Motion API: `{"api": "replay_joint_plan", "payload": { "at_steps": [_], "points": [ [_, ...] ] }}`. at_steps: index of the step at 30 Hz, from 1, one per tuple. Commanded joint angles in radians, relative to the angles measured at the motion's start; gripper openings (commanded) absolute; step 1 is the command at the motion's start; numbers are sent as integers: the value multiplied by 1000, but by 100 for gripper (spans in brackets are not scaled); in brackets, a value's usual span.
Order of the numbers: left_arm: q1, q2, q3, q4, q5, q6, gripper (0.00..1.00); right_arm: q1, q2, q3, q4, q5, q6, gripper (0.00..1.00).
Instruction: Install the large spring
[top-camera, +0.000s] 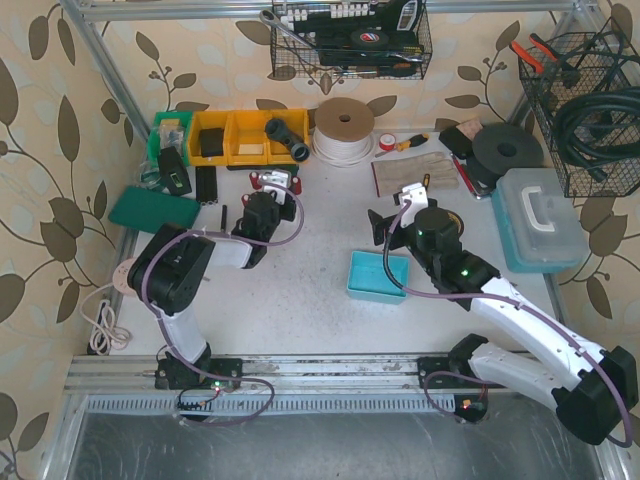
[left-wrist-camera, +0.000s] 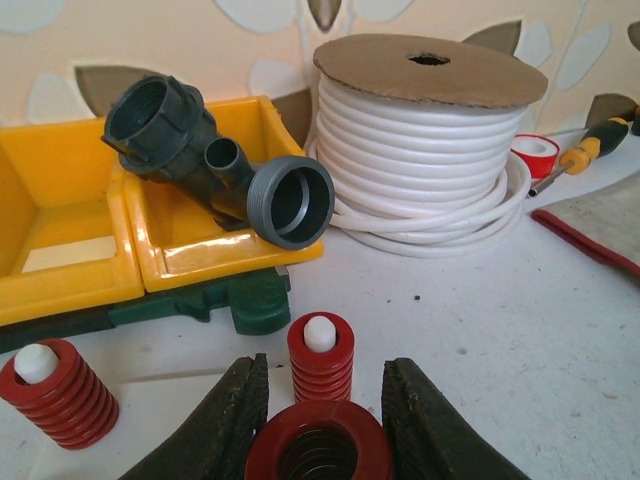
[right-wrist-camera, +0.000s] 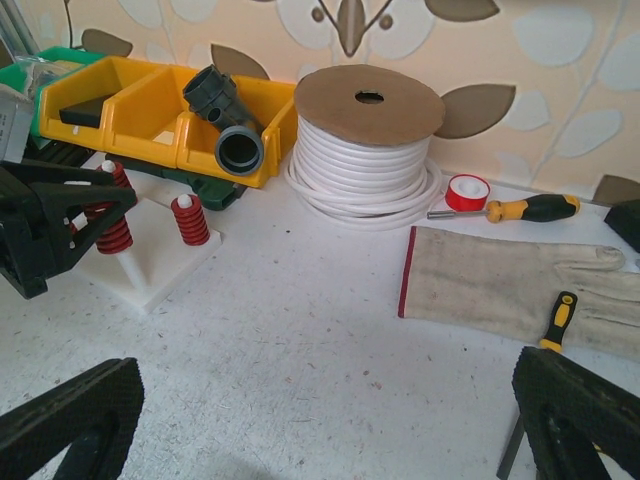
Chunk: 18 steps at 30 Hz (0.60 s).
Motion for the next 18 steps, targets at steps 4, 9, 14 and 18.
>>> {"api": "replay_joint_plan", "payload": {
  "at_steps": [4, 9, 14, 18],
  "points": [
    [12, 20, 40, 55, 31, -6, 0, -10, -2, -13, 17, -6, 11, 100],
    [12, 52, 30, 71, 31, -2, 0, -16, -3, -14, 16, -14, 14, 100],
    [10, 79, 29, 85, 40, 13, 0, -24, -18, -20, 19, -15, 18, 100],
    [12, 80, 10, 100, 27, 4, 6, -30, -15, -20, 17, -23, 22, 100]
  ]
}}
